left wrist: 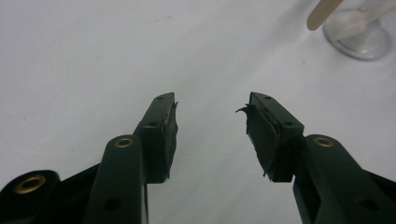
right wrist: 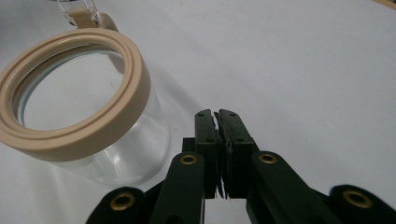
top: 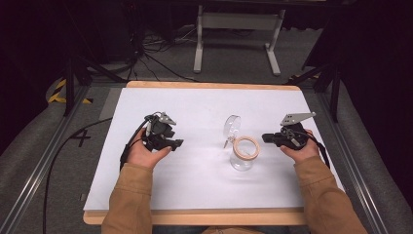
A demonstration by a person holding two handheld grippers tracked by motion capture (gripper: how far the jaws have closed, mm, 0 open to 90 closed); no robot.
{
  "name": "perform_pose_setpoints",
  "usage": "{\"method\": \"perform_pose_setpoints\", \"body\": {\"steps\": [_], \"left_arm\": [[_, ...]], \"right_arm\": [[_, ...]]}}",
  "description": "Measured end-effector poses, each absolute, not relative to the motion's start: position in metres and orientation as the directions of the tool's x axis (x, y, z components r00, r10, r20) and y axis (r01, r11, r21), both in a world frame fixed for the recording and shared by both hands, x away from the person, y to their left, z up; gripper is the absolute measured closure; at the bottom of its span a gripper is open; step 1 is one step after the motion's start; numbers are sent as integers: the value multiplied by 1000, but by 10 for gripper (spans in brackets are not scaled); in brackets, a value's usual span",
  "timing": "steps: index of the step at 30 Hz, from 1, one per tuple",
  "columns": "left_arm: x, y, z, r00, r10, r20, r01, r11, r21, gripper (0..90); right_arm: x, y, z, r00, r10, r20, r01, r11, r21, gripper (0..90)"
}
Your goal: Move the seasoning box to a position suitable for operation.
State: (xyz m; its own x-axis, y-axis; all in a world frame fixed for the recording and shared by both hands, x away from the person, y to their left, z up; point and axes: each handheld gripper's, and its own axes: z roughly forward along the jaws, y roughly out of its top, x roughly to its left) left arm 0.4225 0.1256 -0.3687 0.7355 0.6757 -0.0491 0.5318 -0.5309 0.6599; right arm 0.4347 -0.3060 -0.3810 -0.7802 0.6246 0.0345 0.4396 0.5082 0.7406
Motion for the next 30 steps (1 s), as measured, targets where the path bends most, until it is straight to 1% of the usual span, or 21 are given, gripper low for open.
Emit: {"method": "perform_pose_setpoints", "body": {"steps": [5, 9, 11, 14, 16, 21, 30], "left_arm": [[420, 124, -365, 752, 656, -61, 520, -535, 666, 534], [419, 123, -361, 765, 637, -93, 511, -514, 689, 534], [418, 123, -360, 770, 631, -92, 510, -523, 683, 534], [416, 120, -357, 752, 654, -85, 527, -518, 674, 535], [414, 118, -354, 733, 678, -48, 535, -531, 657, 536], [408, 113, -346, 758, 650, -49, 508, -542, 670, 531], [409, 113, -347, 760, 648, -50, 509, -545, 667, 526]], "right_arm": [[437, -306, -388, -781, 622, 60, 457, 504, 733, 866], [439, -306, -392, -781, 621, 71, 463, 499, 732, 866], [440, -305, -394, -784, 615, 84, 465, 492, 736, 866], [442, -303, -400, -794, 600, 100, 459, 484, 745, 866], [443, -300, -405, -795, 600, 90, 458, 496, 737, 866], [446, -295, -413, -801, 590, 101, 466, 509, 724, 868], [444, -287, -416, -825, 557, 94, 445, 539, 715, 871]]}}
